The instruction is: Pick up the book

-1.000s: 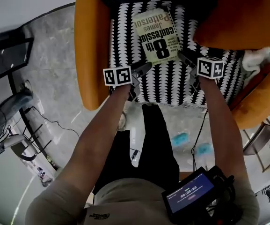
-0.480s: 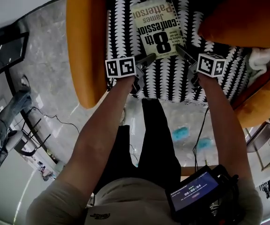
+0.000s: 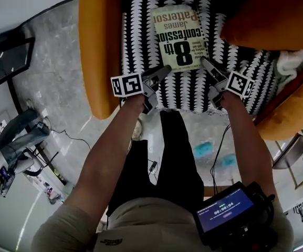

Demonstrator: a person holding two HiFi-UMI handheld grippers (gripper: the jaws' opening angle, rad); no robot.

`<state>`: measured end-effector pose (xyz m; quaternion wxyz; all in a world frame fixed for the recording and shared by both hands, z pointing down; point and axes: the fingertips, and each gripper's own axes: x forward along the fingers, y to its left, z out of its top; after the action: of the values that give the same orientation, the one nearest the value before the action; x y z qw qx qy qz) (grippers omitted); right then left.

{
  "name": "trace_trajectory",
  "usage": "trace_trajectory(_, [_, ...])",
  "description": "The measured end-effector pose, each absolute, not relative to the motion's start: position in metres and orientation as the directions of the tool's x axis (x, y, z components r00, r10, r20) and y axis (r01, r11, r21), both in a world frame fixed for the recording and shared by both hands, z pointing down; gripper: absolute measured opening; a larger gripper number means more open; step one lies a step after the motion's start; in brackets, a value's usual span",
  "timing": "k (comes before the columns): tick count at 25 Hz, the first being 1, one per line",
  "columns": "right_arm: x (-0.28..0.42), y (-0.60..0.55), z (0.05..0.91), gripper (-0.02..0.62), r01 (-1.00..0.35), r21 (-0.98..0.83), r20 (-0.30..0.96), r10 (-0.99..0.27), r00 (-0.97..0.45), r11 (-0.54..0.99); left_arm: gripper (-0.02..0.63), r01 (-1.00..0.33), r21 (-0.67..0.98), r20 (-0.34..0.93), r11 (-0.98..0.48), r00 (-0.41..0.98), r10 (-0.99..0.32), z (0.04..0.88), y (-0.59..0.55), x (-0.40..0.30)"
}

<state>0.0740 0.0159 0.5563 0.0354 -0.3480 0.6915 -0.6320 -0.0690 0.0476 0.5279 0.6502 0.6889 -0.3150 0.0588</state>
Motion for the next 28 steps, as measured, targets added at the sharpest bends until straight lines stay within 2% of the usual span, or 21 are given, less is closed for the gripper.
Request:
trace_trajectory(6, [0.073,0.017,0.53,0.186,-0.375,-0.925,0.338,-0.58,-0.741,-0.06,0.167,-0.478,0.878,0.449,0.011,0.818,-0.359,0.507,0.047,-0.075])
trace_trajectory(14, [0.068,0.016,0.493,0.183,-0.401,-0.916,0.303,-0.637,-0.709,0.01,0.167,-0.471,0.88,0.422,-0.067,0.837,-0.349,0.479,0.042,-0.083])
trace_trajectory(20, [0.058,0.029,0.487,0.183,-0.4,-0.916,0.308,-0.673,-0.673,-0.019,0.167,-0.46,0.883,0.401,-0.094,0.842,-0.361,0.469,0.047,-0.096])
trace_trajectory(25, [0.087,0.002,0.533,0.183,-0.532,-0.84,0.388,-0.569,-0.725,0.104,0.167,-0.328,0.941,0.236,-0.081,0.809,-0.539,0.536,0.044,-0.065])
trace_trajectory(28, [0.076,0.002,0.538,0.183,-0.535,-0.836,0.382,-0.573,-0.725,0.119,0.167,-0.313,0.945,0.215,-0.092,0.81,-0.546,0.548,0.045,-0.074])
